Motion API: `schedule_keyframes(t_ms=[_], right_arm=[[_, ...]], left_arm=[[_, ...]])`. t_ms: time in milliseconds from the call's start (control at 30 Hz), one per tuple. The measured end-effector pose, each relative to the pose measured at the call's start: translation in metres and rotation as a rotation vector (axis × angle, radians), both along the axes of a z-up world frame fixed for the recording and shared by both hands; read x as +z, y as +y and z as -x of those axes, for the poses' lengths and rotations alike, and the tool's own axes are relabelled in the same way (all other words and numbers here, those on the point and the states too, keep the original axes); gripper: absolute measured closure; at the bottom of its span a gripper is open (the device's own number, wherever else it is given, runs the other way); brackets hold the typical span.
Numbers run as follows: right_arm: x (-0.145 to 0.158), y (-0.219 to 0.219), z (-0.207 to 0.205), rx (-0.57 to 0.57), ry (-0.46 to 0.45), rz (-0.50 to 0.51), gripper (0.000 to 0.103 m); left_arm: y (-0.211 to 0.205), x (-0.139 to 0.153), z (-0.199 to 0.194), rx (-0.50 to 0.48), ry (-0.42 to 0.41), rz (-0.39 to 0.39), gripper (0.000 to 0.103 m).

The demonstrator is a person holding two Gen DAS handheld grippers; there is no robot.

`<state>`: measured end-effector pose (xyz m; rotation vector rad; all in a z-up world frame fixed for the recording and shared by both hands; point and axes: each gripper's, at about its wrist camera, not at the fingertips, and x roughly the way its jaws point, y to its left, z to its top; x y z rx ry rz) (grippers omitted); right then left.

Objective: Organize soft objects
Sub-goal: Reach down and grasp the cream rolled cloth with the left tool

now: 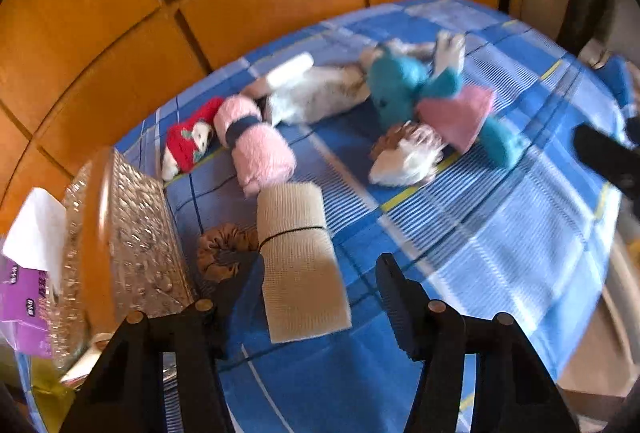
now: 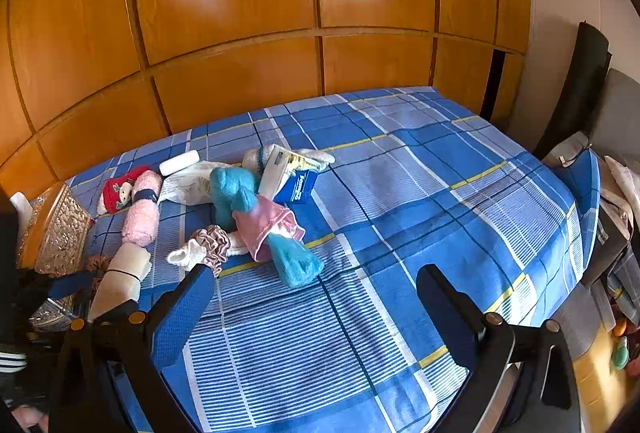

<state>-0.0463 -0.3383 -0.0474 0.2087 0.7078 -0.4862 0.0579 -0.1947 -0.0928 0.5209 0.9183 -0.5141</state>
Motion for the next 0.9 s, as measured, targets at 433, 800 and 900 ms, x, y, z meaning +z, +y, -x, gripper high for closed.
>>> schedule_keyframes(t_ms=[433, 800, 900], right_arm=[[-0.013, 0.001, -0.006, 0.031, 0.034, -0.019, 0.004], [-0.027, 0.019, -0.017, 0.150, 0.083, -0.087, 0.011], [-0.027, 0.023, -0.019, 0.162, 0.088, -0.095, 0.011]], left_arm=[[0.052, 0.002, 0.023, -0.069, 0.018, 0.187, 0.094], [0.094, -0.001, 0.052, -0.162, 0.048, 0.265, 0.089], [0.090, -0.003, 0.050, -0.182, 0.066, 0.253, 0.067]])
